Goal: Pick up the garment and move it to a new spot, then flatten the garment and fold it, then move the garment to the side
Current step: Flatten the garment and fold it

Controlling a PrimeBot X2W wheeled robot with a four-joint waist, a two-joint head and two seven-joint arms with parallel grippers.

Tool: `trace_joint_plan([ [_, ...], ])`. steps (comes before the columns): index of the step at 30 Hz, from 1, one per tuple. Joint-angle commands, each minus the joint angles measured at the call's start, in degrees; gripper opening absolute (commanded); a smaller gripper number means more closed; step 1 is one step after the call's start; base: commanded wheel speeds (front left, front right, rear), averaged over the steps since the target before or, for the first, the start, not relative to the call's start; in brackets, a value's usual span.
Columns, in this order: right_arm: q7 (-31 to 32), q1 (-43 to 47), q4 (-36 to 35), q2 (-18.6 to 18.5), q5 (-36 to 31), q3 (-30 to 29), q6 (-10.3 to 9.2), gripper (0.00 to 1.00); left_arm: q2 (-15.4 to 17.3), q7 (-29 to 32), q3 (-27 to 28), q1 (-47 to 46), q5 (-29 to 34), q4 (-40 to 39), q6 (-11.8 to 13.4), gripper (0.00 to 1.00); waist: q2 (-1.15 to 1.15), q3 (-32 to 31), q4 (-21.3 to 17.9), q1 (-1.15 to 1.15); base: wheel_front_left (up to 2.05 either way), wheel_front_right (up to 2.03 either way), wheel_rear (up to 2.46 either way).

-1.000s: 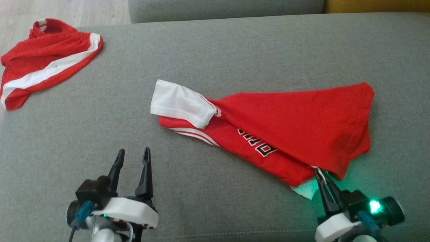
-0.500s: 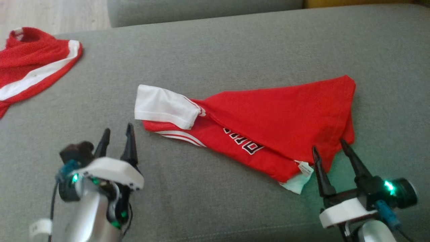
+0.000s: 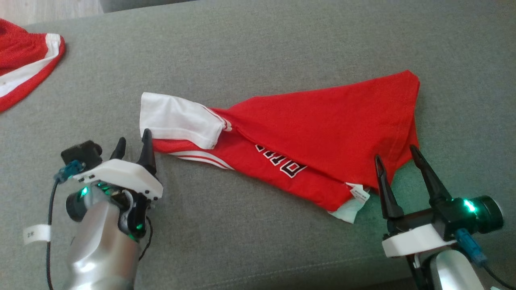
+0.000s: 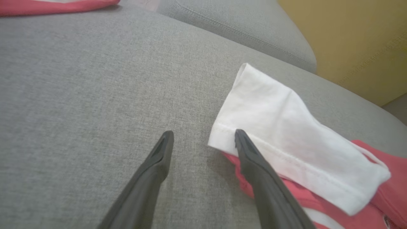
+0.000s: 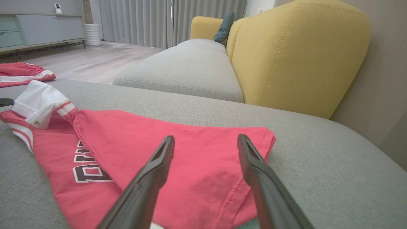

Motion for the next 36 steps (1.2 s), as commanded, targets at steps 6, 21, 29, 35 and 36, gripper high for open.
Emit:
trace_joint_plan([
  [6,-0.62,-2.9,-1.98,-0.27,0.48,1.85,0.42,1.0,1.92,-0.55,0.18,-5.17,-0.81,1.76,-1.88,1.0,0.0,1.21,-0.33,0.0,0.0,0.0,0.0],
  [21,-0.62,-2.97,-2.0,-0.27,0.52,0.59,0.42,1.0,1.75,-4.97,-1.92,-6.78,-0.48,1.57,-3.25,0.0,0.0,0.83,0.3,0.0,0.0,0.0,0.0],
  [29,-0.62,-1.97,-1.67,-0.27,0.78,0.48,0.42,1.0,0.78,-5.97,-0.99,4.24,-0.75,-11.54,-0.75,0.0,0.0,-0.97,3.4,0.0,0.0,0.0,0.0],
  [35,-0.62,-1.97,-1.08,-0.27,0.93,0.91,0.42,1.0,0.13,-5.76,-2.12,14.06,-2.82,-18.13,1.16,0.0,0.0,-1.5,5.13,0.0,0.0,0.0,0.0],
  [36,-0.62,-2.09,-1.02,-0.27,0.92,0.99,0.42,1.0,0.06,-5.77,-2.41,14.88,-3.18,-18.96,1.37,0.0,0.0,-1.5,5.23,0.0,0.0,0.0,0.0],
])
